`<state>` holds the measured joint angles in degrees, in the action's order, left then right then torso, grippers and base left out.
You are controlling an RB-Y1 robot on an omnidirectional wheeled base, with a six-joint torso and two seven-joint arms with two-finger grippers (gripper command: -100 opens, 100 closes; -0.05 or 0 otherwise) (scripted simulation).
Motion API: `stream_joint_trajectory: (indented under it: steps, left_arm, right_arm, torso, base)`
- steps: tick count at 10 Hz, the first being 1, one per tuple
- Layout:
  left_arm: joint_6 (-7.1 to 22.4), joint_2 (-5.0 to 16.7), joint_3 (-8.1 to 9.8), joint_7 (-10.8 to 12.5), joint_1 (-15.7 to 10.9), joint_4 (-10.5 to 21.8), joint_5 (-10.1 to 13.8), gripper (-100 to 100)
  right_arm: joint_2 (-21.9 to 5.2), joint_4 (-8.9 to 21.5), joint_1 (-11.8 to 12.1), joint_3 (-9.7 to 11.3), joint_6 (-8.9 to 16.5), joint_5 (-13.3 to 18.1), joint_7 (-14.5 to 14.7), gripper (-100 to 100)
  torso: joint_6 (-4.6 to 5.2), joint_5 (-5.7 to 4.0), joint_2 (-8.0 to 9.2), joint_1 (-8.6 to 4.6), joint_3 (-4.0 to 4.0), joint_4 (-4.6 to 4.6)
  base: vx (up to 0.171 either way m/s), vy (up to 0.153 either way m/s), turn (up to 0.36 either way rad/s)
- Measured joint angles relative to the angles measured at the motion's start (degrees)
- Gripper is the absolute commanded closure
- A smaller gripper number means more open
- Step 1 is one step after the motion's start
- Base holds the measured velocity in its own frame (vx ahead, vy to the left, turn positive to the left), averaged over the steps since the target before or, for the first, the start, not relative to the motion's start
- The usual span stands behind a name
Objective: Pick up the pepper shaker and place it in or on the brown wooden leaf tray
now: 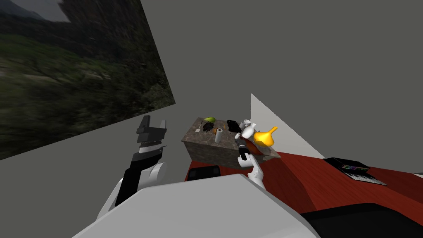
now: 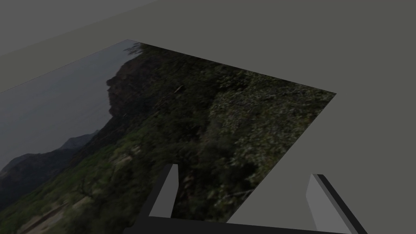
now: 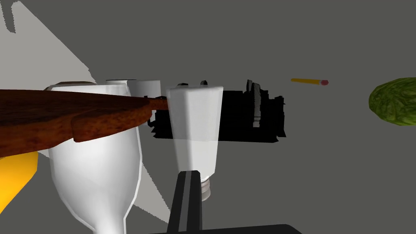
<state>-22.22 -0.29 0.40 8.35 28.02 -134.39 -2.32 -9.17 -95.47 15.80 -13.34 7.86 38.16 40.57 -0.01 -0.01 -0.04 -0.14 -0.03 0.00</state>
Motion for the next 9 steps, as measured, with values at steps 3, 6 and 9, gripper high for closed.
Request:
stream_joint_trajectory:
  steps: [3,6,9]
  left_arm:
    - [0.0,0.0,0.0,0.0,0.0,0.0,0.0,0]
    - [0.0,0.0,0.0,0.0,0.0,0.0,0.0,0]
    - [0.0,0.0,0.0,0.0,0.0,0.0,0.0,0]
  right_arm:
    - [0.0,0.0,0.0,0.0,0.0,0.0,0.0,-100]
    - [-1.82,3.61,-2.83,0.2,-0.62,0.16,-0.97,-100]
    - [-4.04,7.38,-5.85,0.69,-1.16,0.27,-2.22,-100]
  torso:
    - [0.0,0.0,-0.03,-0.02,-0.02,-0.01]
    - [0.0,0.02,-0.06,0.08,-0.04,-0.02]
    - [0.0,0.03,-0.09,0.12,-0.05,-0.02]
  base:
    - [0.001,0.006,-0.012]
    - [0.003,0.034,-0.053]
    - [0.007,0.037,-0.033]
